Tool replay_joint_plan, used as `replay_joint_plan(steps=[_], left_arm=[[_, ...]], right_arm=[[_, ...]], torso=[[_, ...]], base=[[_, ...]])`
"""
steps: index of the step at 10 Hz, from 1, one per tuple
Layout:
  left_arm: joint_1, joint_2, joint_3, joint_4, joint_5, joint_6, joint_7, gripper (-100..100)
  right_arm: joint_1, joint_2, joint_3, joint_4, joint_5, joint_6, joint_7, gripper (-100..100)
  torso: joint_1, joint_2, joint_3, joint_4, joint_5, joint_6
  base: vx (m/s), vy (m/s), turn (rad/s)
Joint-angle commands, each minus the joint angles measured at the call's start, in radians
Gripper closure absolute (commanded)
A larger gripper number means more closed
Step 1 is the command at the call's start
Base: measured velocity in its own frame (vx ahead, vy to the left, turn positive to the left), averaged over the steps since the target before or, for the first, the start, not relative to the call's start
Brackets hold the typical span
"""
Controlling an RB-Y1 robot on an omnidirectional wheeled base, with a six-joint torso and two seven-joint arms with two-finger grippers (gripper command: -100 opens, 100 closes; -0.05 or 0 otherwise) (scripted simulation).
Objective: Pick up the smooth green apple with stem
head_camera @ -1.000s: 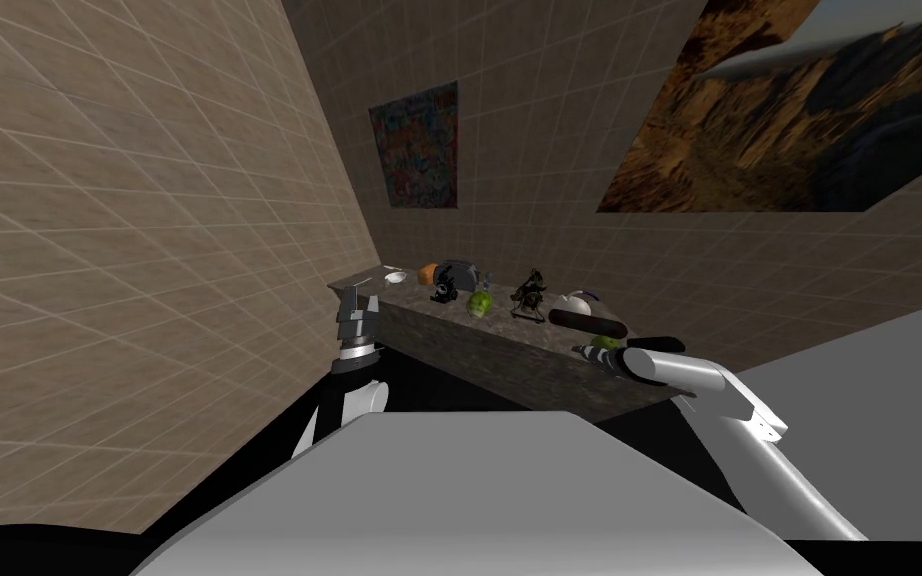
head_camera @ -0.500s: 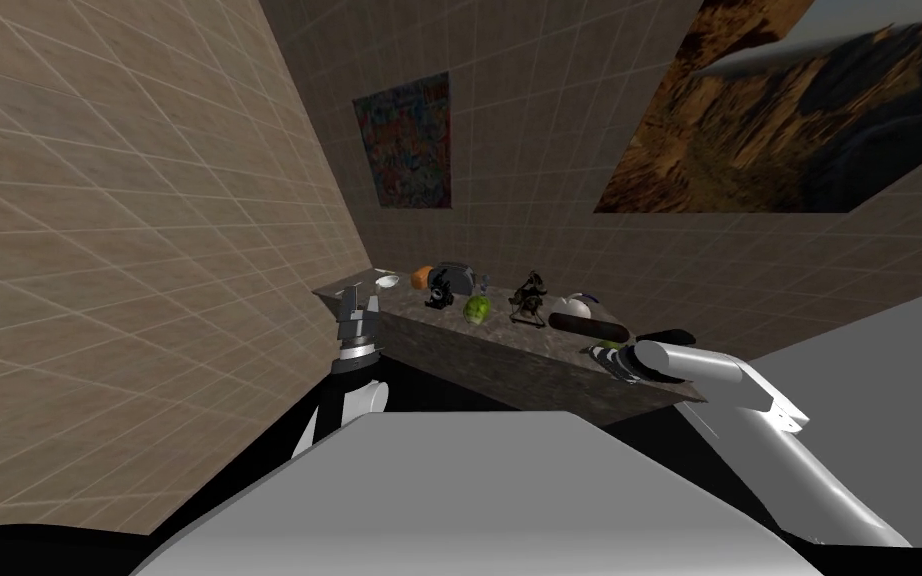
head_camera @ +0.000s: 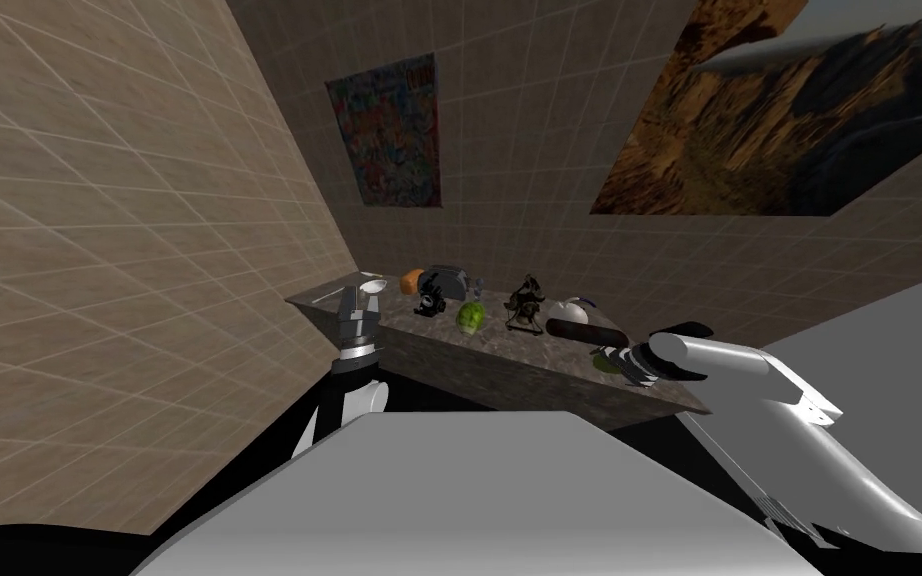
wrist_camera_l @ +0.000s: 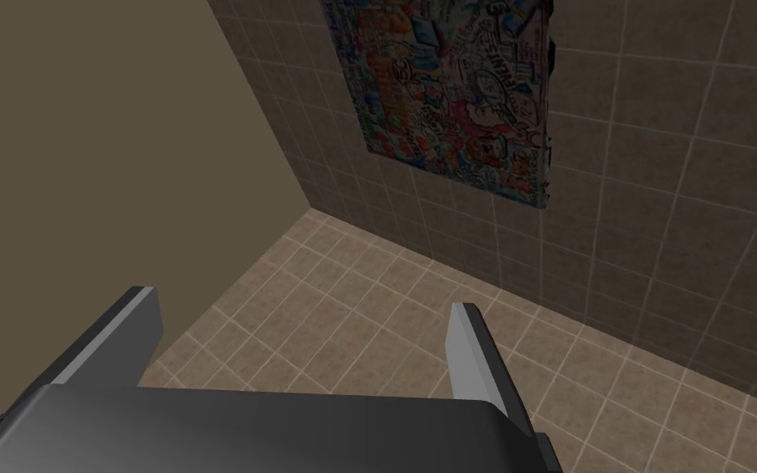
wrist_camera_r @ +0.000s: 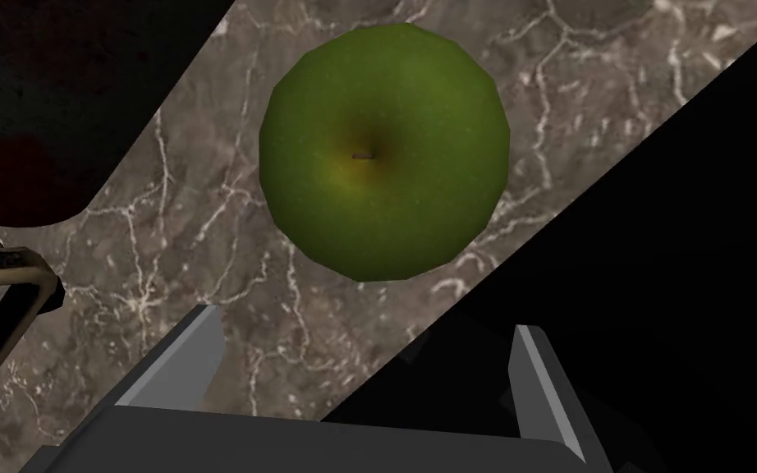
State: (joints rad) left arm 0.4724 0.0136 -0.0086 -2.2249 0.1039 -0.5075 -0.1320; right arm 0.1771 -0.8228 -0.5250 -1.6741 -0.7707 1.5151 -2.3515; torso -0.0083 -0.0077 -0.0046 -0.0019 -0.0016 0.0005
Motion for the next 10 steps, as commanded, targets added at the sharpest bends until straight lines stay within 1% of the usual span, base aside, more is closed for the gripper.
replay_joint_plan(steps=[1,2,3,4,5,6,7,8,10], left_arm=[[0.0,0.0,0.0,0.0,0.0,0.0,0.0,0],[0.0,0.0,0.0,0.0,0.0,0.0,0.0,0],[0.0,0.0,0.0,0.0,0.0,0.0,0.0,0],[-0.001,0.0,0.0,0.0,0.0,0.0,0.0,0],[-0.001,0.0,0.0,0.0,0.0,0.0,0.0,0],[-0.001,0.0,0.0,0.0,0.0,0.0,0.0,0],[0.0,0.0,0.0,0.0,0.0,0.0,0.0,0],[0.0,0.0,0.0,0.0,0.0,0.0,0.0,0],[0.0,0.0,0.0,0.0,0.0,0.0,0.0,0]], right_arm=[[0.0,0.0,0.0,0.0,0.0,0.0,0.0,-100],[-0.001,-0.002,-0.001,0.002,-0.001,0.004,-0.004,0],[0.023,-0.052,0.049,0.052,0.049,-0.046,0.047,-100],[0.023,-0.056,0.076,0.082,0.075,-0.068,0.07,-100],[0.023,-0.056,0.077,0.089,0.105,-0.087,0.09,-100],[0.023,-0.056,0.077,0.114,0.136,-0.114,0.115,-100],[0.023,-0.056,0.077,0.132,0.168,-0.143,0.143,-100],[0.023,-0.056,0.077,0.132,0.192,-0.171,0.171,-100],[0.023,-0.056,0.077,0.132,0.192,-0.229,0.231,-100]], torso=[[0.0,0.0,0.0,0.0,0.0,0.0],[0.002,0.003,0.002,0.0,0.0,-0.001],[0.005,0.006,0.004,0.001,0.001,0.0],[0.0,0.015,0.008,0.003,0.0,-0.001],[-0.003,0.02,0.012,0.004,-0.001,-0.001],[0.001,0.017,0.01,0.004,-0.001,-0.001],[0.004,0.012,0.007,0.003,0.0,0.0],[0.006,0.009,0.005,0.002,0.001,0.001],[0.005,0.007,0.004,0.002,0.001,0.001]], base=[[0.063,-0.061,-0.011],[0.011,-0.009,0.007],[-0.152,-0.114,0.3],[-0.218,-0.157,0.438],[-0.13,-0.065,0.413],[-0.034,0.0,0.172],[0.012,0.021,0.003],[0.024,0.02,-0.032],[0.012,0.005,-0.008]])
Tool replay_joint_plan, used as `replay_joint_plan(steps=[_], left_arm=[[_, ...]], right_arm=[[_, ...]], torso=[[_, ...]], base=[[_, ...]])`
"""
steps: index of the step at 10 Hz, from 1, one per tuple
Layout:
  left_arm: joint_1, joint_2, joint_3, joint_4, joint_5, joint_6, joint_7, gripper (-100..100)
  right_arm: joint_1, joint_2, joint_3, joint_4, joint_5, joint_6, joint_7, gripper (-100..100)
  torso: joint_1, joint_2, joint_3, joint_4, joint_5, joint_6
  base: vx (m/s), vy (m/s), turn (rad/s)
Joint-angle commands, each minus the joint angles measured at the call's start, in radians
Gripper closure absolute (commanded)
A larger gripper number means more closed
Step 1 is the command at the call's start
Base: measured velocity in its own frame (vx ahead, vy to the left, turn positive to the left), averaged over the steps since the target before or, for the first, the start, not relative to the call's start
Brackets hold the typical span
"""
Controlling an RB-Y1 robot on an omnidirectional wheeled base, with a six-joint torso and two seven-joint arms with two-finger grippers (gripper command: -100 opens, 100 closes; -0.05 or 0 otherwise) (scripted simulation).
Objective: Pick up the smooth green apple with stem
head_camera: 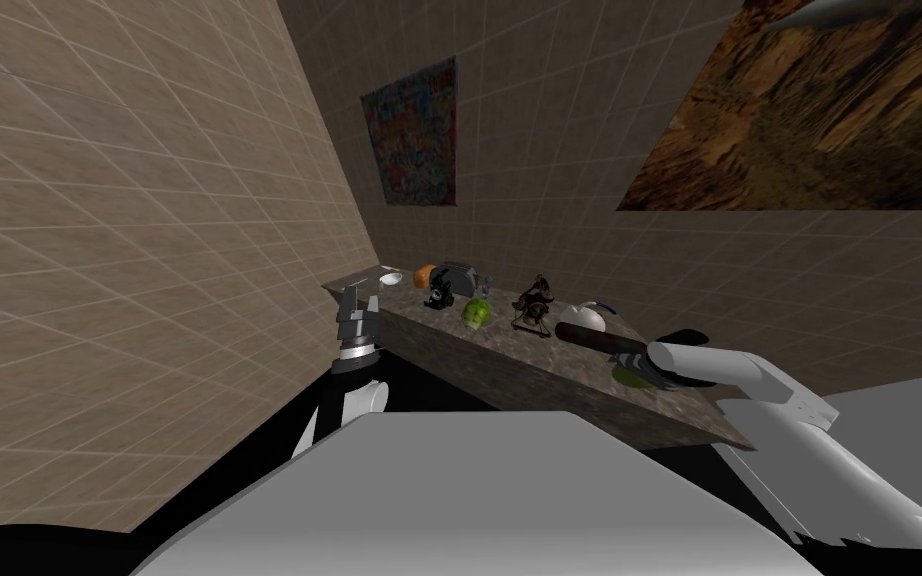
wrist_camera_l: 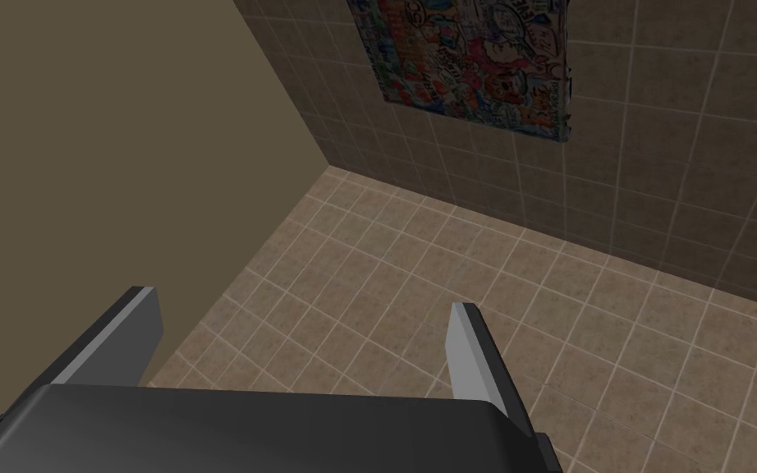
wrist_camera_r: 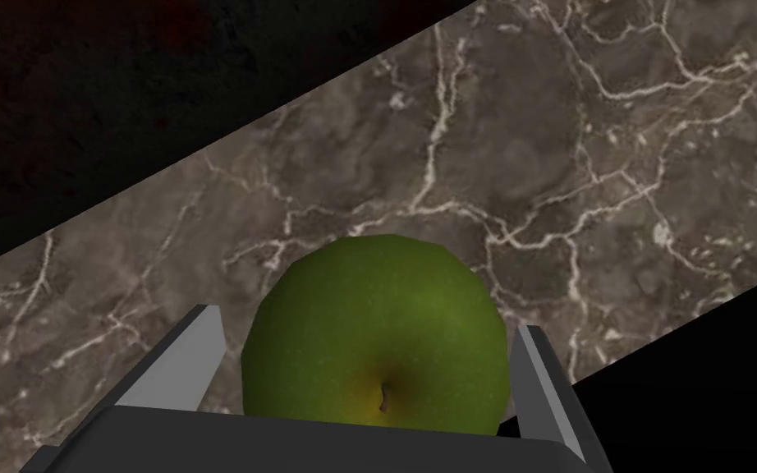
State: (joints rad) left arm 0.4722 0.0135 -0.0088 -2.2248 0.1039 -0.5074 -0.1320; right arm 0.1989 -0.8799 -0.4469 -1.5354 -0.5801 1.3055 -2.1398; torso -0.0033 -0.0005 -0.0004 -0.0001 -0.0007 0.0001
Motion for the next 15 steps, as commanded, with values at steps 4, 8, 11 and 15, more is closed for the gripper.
replay_joint_plan(steps=[4,8,11,15], left_arm=[[0.0,0.0,0.0,0.0,0.0,0.0,0.0,0],[0.0,0.0,0.0,0.0,0.0,0.0,0.0,0],[0.0,0.0,0.0,0.0,0.0,0.0,0.0,0],[0.0,0.0,0.0,0.0,0.0,0.0,0.0,0]], right_arm=[[-0.032,0.022,-0.031,0.041,0.021,-0.034,0.117,-100],[-0.096,0.065,-0.091,0.133,0.061,-0.053,0.235,-100],[-0.129,0.087,-0.121,0.179,0.081,-0.063,0.3,-100],[-0.155,0.102,-0.143,0.215,0.096,-0.07,0.345,100]], torso=[[0.001,0.0,0.0,0.0,0.0,0.0],[0.002,-0.002,-0.001,-0.001,0.0,0.001],[0.002,-0.001,-0.001,0.0,0.0,0.001],[0.001,0.0,0.0,0.0,0.0,0.001]], base=[[0.011,0.01,-0.017],[0.033,0.036,-0.043],[0.023,0.027,-0.03],[0.012,0.013,-0.018]])
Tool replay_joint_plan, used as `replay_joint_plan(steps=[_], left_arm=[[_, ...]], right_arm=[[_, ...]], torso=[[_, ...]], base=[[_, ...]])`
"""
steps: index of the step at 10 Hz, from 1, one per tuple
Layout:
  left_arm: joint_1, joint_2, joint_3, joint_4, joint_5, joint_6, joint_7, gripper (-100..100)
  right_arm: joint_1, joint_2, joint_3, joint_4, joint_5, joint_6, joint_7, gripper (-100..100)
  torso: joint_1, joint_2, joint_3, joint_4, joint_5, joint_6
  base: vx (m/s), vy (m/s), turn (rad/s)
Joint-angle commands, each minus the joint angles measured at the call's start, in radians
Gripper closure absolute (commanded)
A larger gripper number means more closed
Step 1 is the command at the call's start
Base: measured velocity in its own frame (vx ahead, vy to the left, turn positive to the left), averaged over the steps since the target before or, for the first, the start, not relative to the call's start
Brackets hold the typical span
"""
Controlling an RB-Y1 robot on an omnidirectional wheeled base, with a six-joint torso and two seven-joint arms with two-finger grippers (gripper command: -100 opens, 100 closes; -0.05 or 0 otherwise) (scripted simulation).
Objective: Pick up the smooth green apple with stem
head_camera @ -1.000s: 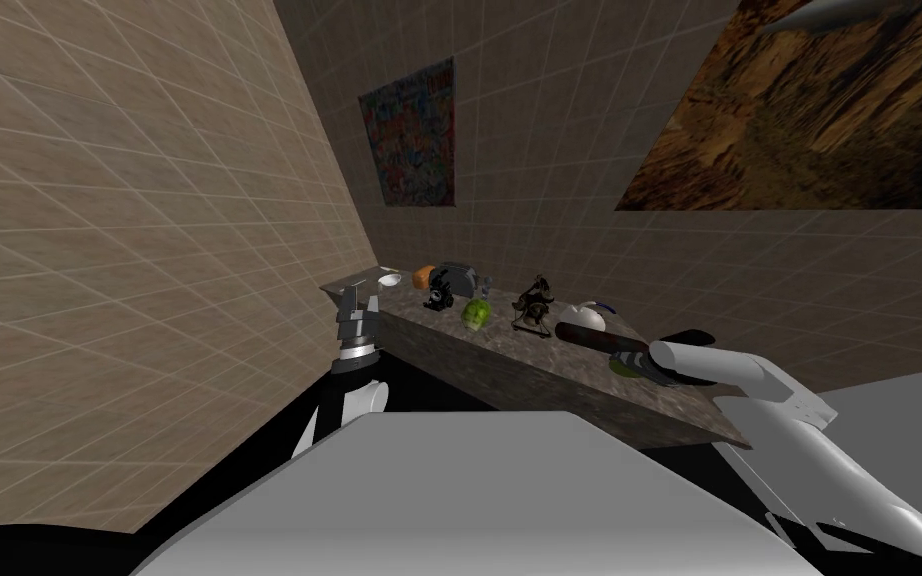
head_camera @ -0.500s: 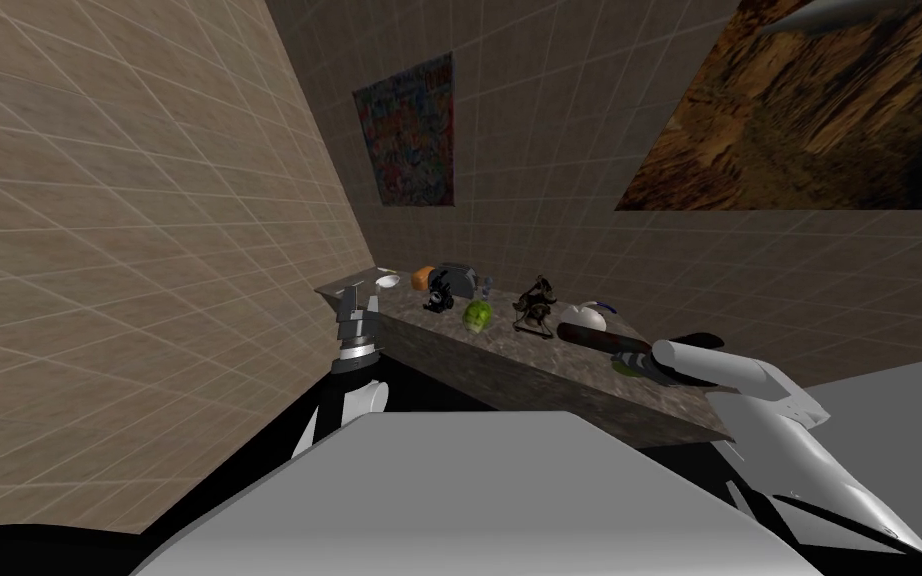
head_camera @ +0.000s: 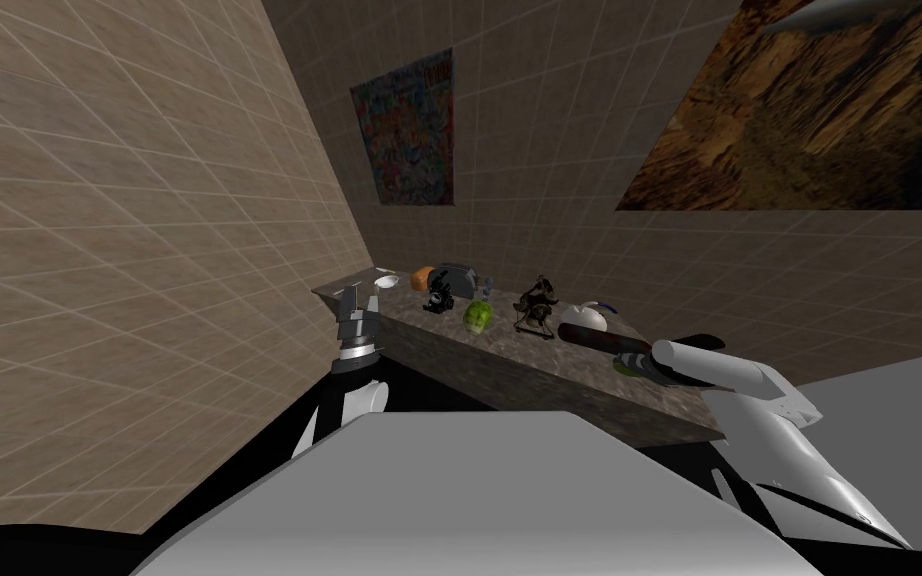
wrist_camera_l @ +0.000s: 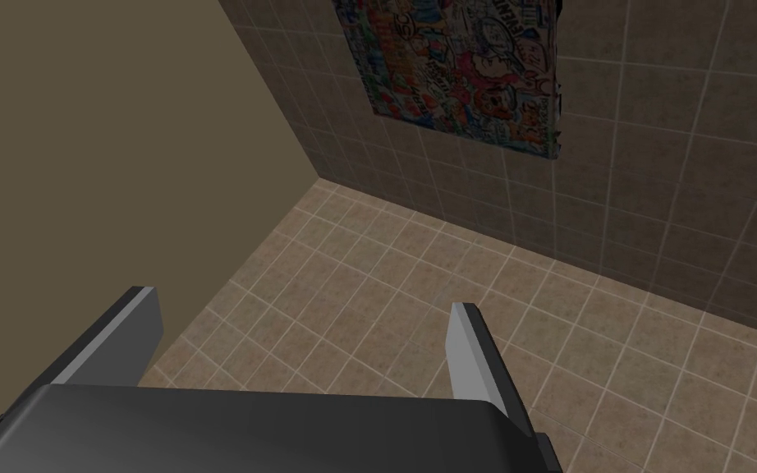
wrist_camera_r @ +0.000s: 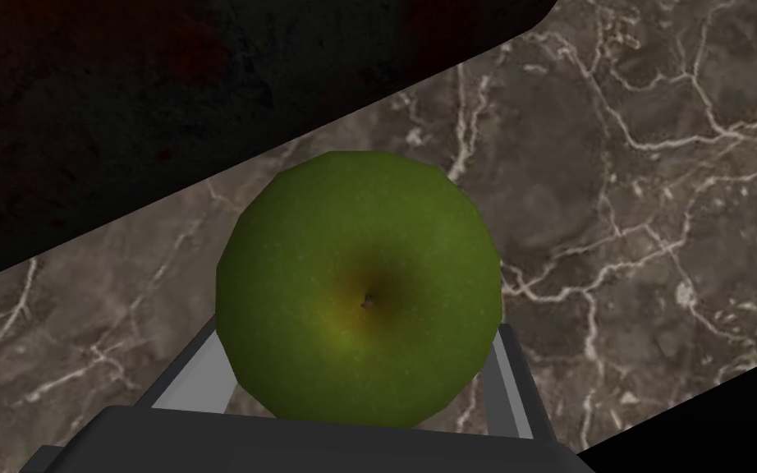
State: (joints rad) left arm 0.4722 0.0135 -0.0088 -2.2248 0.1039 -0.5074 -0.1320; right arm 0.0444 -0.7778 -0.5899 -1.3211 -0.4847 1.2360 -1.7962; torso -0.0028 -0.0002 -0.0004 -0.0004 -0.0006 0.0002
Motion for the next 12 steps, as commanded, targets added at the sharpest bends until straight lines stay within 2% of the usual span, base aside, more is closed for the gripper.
replay_joint_plan(steps=[1,4,5,6,8,9,12], left_arm=[[0.0,0.0,0.0,0.0,0.0,0.0,0.0,0],[0.0,0.0,0.0,0.0,0.0,0.0,0.0,0],[0.0,0.0,0.0,0.0,0.0,0.0,0.0,0],[0.0,0.0,0.0,0.0,0.0,0.0,0.0,0],[0.0,0.0,0.0,0.0,0.0,0.0,0.0,0],[0.0,0.0,0.0,0.0,0.0,0.0,0.0,0],[0.0,0.0,0.0,0.0,0.0,0.0,0.0,0]], right_arm=[[0.0,0.0,0.0,0.0,0.0,0.0,0.0,100],[0.0,0.0,0.0,0.0,0.0,0.0,0.0,100],[0.0,0.0,0.0,0.0,0.0,0.0,0.001,0],[0.026,-0.015,0.022,-0.035,-0.015,0.007,-0.044,100],[0.058,-0.037,0.052,-0.081,-0.035,0.016,-0.097,100],[0.058,-0.037,0.052,-0.081,-0.035,0.016,-0.105,100],[0.107,-0.069,0.097,-0.15,-0.065,0.031,-0.19,100]], torso=[[0.0,0.0,0.0,0.0,0.0,0.0],[0.0,0.0,0.0,0.0,0.0,0.0],[0.0,0.0,0.0,0.0,0.0,0.0],[0.0,0.0,0.0,0.0,0.0,0.0],[-0.002,0.002,0.001,0.001,0.0,0.0],[-0.002,0.003,0.002,0.001,0.0,0.0],[-0.001,0.002,0.001,0.001,0.0,0.0]], base=[[0.0,0.0,0.0],[0.0,0.0,0.0],[0.0,0.0,0.0],[-0.016,-0.017,0.05],[-0.04,-0.042,0.056],[-0.017,-0.032,0.013],[-0.024,-0.023,0.032]])
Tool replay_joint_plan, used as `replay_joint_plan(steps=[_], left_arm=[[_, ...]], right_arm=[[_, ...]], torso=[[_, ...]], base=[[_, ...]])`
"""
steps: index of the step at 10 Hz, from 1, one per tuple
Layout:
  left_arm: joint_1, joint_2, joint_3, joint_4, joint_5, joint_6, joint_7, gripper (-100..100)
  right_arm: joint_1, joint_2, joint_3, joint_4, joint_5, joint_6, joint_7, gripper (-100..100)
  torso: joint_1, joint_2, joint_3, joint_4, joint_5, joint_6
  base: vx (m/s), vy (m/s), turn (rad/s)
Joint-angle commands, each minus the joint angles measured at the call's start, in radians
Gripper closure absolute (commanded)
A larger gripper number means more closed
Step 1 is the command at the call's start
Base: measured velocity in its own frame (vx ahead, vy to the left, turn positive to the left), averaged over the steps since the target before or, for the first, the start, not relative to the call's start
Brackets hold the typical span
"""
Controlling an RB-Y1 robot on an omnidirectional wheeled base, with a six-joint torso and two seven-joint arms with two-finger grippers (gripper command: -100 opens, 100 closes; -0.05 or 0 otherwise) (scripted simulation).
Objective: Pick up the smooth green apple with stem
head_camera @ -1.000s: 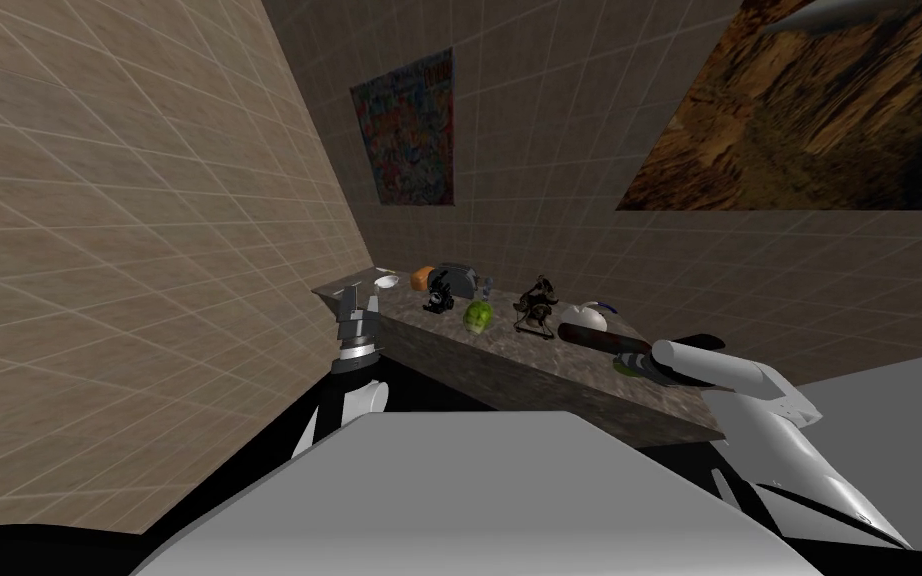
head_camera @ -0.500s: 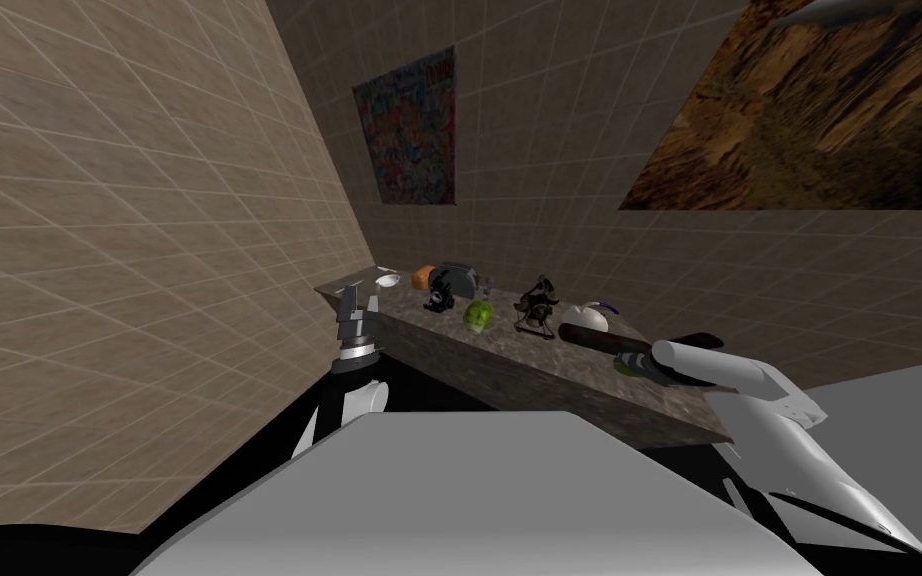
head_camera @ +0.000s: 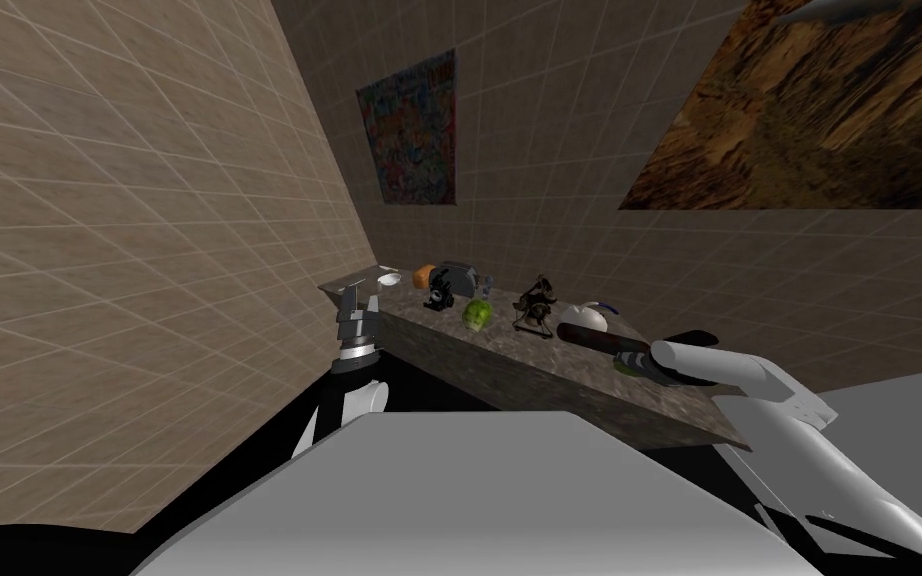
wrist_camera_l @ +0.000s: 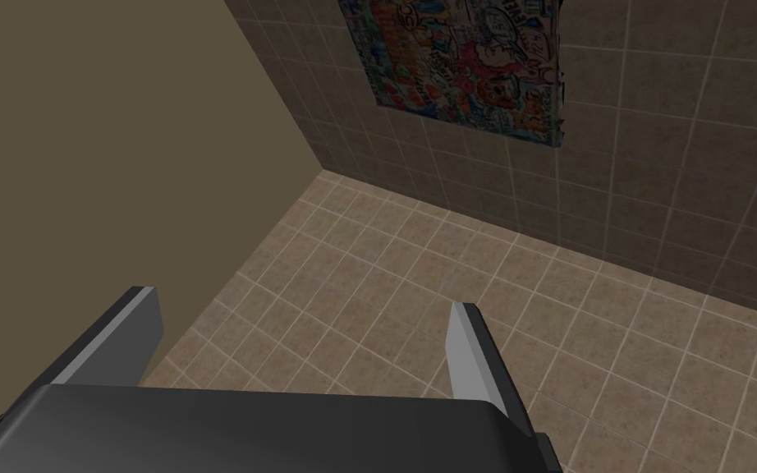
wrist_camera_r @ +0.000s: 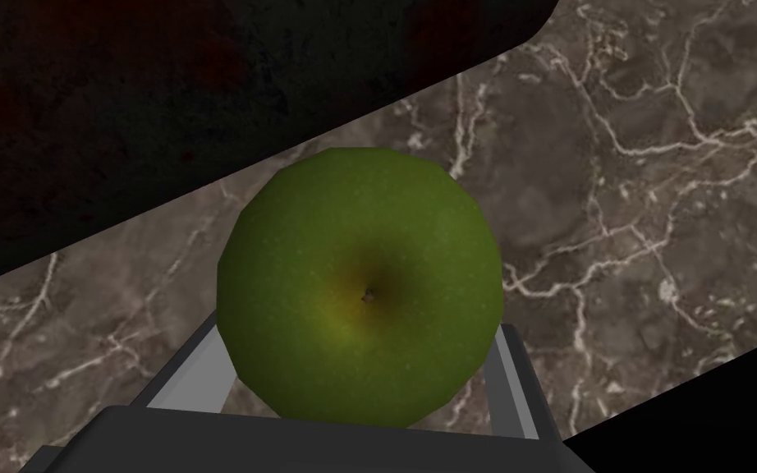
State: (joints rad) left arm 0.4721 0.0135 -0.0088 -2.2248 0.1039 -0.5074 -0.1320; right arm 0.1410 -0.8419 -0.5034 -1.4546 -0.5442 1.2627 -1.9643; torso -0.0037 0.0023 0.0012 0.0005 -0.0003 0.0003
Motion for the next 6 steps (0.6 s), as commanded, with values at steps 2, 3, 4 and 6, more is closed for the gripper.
replay_joint_plan(steps=[2,3,4,6], left_arm=[[0.0,0.0,0.0,0.0,0.0,0.0,0.0,0],[0.0,0.0,0.0,0.0,0.0,0.0,0.0,0],[0.0,0.0,0.0,0.0,0.0,0.0,0.0,0],[0.0,0.0,0.0,0.0,0.0,0.0,0.0,0]], right_arm=[[0.026,-0.016,0.026,-0.039,-0.015,0.009,-0.058,100],[0.043,-0.027,0.041,-0.062,-0.025,0.013,-0.089,100],[0.059,-0.038,0.056,-0.085,-0.035,0.018,-0.117,100],[0.054,-0.031,0.047,-0.077,-0.03,0.016,-0.102,0]], torso=[[0.0,0.0,0.0,0.0,0.0,0.0],[0.0,-0.001,0.0,0.0,0.0,0.0],[0.0,0.0,0.0,0.0,0.0,0.0],[0.0,-0.001,0.0,0.0,0.0,0.001]], base=[[-0.017,-0.019,0.022],[-0.022,-0.027,0.04],[-0.024,-0.029,0.043],[-0.005,-0.006,0.006]])
